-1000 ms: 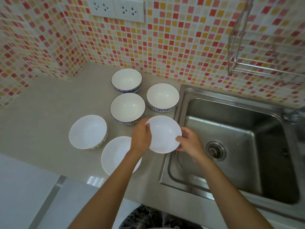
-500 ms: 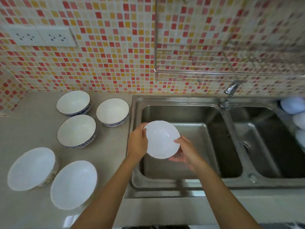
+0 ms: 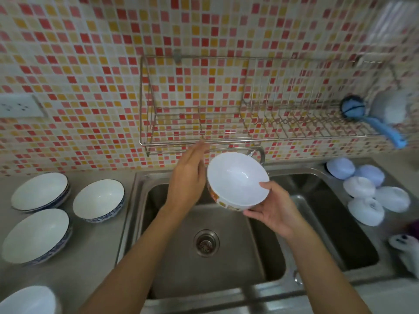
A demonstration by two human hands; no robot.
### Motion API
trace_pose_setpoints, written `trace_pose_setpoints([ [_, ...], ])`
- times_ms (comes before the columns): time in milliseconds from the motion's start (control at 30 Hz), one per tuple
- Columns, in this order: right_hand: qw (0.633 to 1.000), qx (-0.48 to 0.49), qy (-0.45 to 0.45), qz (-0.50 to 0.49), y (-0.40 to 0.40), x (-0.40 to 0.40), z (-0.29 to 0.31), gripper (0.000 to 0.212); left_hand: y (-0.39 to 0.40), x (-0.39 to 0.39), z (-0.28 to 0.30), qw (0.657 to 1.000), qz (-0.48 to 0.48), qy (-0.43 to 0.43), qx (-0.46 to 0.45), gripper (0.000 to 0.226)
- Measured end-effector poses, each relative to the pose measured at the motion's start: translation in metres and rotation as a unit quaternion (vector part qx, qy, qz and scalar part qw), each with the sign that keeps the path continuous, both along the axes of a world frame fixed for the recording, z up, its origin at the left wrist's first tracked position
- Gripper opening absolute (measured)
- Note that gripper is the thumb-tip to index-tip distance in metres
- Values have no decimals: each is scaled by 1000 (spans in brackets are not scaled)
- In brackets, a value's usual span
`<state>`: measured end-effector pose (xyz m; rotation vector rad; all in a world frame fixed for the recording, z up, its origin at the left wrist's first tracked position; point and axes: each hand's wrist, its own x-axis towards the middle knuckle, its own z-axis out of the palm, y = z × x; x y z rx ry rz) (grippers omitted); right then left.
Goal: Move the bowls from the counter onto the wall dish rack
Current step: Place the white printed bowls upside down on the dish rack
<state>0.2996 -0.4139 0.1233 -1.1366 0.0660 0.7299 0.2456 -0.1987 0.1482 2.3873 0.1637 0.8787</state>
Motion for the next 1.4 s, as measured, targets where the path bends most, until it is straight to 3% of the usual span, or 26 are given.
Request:
trace_pose_setpoints([
  [100,998,67,-18,-8,-10,22,25,62,4,37,17,991,33,1,127,42],
  [233,993,106,-32,-35,-6,53,59,60,15,62,1,967,85,104,219,50],
  [367,988,103,-99,-63,16,80,85,53,17,67,-7,958,101,123,238,51],
  [533,957,-12,-263,-124,50,101,91,73,15,66,-7,955,111,134,239,51],
  [633,887,-172,-404,-141,69,110,89,86,14,66,-7,953,114,142,241,53],
  [767,738,-325,-582,-102,86,119,83,95,15,67,-8,949,122,148,249,55],
  [900,625,-431,-650,-17,93,133,73,95,14,68,-9,945,135,151,256,57],
  [1000,586,-465,-663,15,96,141,72,96,13,69,-10,943,141,156,258,58],
  [1200,604,-468,-640,81,101,146,75,89,11,69,-10,946,140,149,251,58],
  [1400,635,-422,-636,121,100,146,72,65,10,69,-11,948,145,145,244,57],
])
